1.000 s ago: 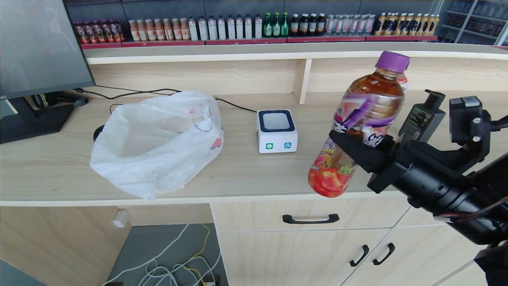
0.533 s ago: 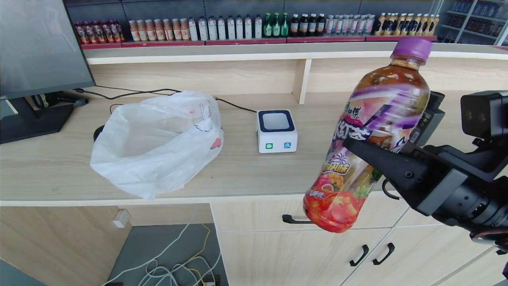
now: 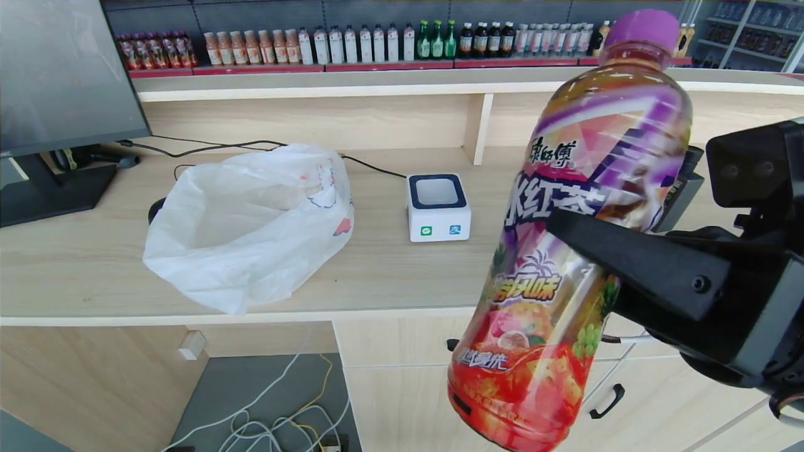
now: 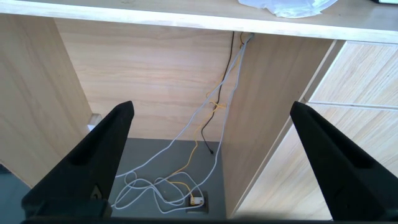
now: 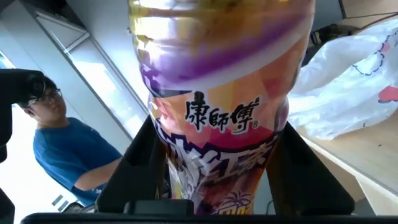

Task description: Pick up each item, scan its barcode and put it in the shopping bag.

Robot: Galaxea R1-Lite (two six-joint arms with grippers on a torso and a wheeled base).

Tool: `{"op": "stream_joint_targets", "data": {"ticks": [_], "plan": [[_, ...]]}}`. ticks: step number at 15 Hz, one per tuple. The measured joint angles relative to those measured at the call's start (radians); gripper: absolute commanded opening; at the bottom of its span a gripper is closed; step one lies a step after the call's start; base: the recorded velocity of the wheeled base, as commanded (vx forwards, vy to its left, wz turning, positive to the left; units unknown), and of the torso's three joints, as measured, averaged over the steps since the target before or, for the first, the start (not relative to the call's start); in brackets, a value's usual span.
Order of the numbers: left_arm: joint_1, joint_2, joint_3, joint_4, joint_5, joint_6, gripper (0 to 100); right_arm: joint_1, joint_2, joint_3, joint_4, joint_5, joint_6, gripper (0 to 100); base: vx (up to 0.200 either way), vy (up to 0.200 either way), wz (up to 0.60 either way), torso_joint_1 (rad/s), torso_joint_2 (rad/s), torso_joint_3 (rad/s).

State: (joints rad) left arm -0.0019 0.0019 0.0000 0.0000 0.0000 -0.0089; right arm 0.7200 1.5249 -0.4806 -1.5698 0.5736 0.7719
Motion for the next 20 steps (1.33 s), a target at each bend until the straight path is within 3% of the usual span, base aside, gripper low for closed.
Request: {"op": "stream_joint_targets", "data": {"ticks": [5,7,14,16,20], "plan": [[0.000,0.000,0.000,0.000,0.000,0.000,100,0.055,0.002,-0.039,-0.001,0.000,0.001,0,0.000,0.000,0.00,0.000,0.00,0.000],[0.000,0.000,0.000,0.000,0.000,0.000,100,0.057,0.008,-0.043,0.000,0.006,-0.098,0,0.000,0.000,0.00,0.000,0.00,0.000],[0.000,0.000,0.000,0.000,0.000,0.000,100,-0.008,0.162,-0.030,0.001,-0.007,-1.031,0,0.000,0.000,0.00,0.000,0.00,0.000],[0.000,0.000,0.000,0.000,0.000,0.000,100,-0.016,0.181,-0.028,0.001,-0.098,-1.280,0,0.000,0.000,0.00,0.000,0.00,0.000],[0.000,0.000,0.000,0.000,0.000,0.000,100,0.027,0.104,-0.021,-0.001,-0.222,-1.634,0,0.000,0.000,0.00,0.000,0.00,0.000]]}}
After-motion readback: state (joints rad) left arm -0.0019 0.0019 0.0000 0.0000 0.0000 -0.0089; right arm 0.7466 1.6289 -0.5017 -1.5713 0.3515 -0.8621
